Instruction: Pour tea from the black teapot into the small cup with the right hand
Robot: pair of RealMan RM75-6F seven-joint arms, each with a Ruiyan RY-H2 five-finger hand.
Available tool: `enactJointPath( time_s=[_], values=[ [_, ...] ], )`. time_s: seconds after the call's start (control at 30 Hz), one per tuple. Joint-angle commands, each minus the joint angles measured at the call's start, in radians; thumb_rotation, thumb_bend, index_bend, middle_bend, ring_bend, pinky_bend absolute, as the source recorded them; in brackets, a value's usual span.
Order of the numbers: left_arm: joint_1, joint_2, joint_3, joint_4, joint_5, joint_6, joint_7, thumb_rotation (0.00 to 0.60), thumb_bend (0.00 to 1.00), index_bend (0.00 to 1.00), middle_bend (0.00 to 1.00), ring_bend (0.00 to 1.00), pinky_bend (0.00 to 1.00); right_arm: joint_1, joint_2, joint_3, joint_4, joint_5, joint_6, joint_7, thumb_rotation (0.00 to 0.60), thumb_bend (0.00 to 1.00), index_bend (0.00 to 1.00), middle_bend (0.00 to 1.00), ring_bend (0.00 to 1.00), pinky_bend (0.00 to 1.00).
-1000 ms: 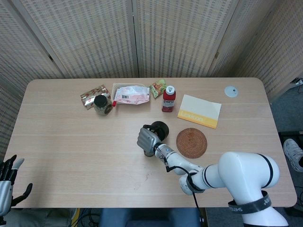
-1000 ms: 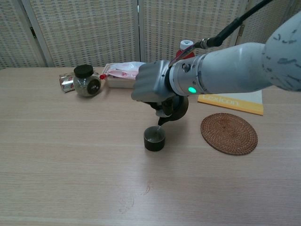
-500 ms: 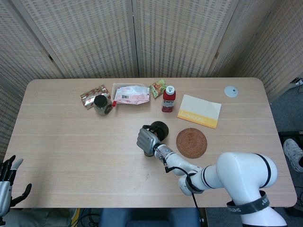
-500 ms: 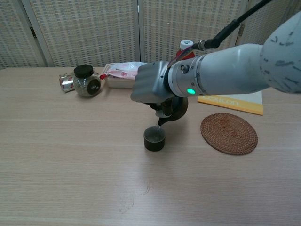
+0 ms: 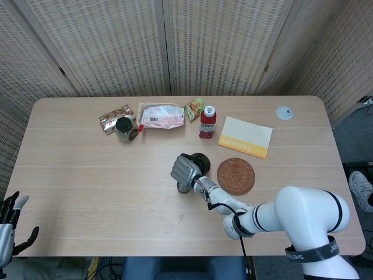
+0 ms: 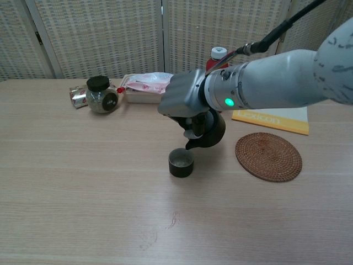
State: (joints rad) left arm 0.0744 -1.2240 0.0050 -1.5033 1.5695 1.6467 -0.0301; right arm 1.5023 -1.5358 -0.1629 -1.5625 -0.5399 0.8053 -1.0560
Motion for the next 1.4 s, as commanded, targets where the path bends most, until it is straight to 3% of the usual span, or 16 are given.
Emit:
enactJointPath(
  time_s=[0.03,0.33,0.8,1.07,1.4],
  values=[
    [-0.002,0.003,0.001,-0.007,0.003,-0.002,0.007,0.600,0.33,0.10,0.00,0.00,0.00,-0.033,0.024,0.018,0.003,-0.034,-0.022,0.070,0.442,0.48,1.00,1.00,0.93,0.52],
    [-0.015,0.019,0.001,-0.045,0.017,-0.014,0.040,0.600,0.33,0.10,0.00,0.00,0.00,-0.152,0.117,0.065,-0.017,-0.135,-0.050,0.316,0.441,0.48,1.00,1.00,0.93,0.52],
    [-0.050,0.026,0.004,-0.093,0.035,-0.058,0.081,0.600,0.33,0.10,0.00,0.00,0.00,-0.418,0.352,0.140,-0.083,-0.387,-0.058,0.799,0.443,0.45,1.00,1.00,0.93,0.52],
    [-0.064,0.018,0.005,-0.105,0.037,-0.078,0.094,0.600,0.33,0.10,0.00,0.00,0.00,-0.508,0.386,0.118,-0.045,-0.488,-0.081,0.888,0.442,0.44,1.00,1.00,0.93,0.52],
    [-0.064,0.017,0.009,-0.111,0.033,-0.077,0.102,0.600,0.33,0.10,0.00,0.00,0.00,-0.574,0.308,0.112,0.072,-0.540,-0.120,0.937,0.441,0.44,1.00,1.00,0.93,0.52]
  ],
)
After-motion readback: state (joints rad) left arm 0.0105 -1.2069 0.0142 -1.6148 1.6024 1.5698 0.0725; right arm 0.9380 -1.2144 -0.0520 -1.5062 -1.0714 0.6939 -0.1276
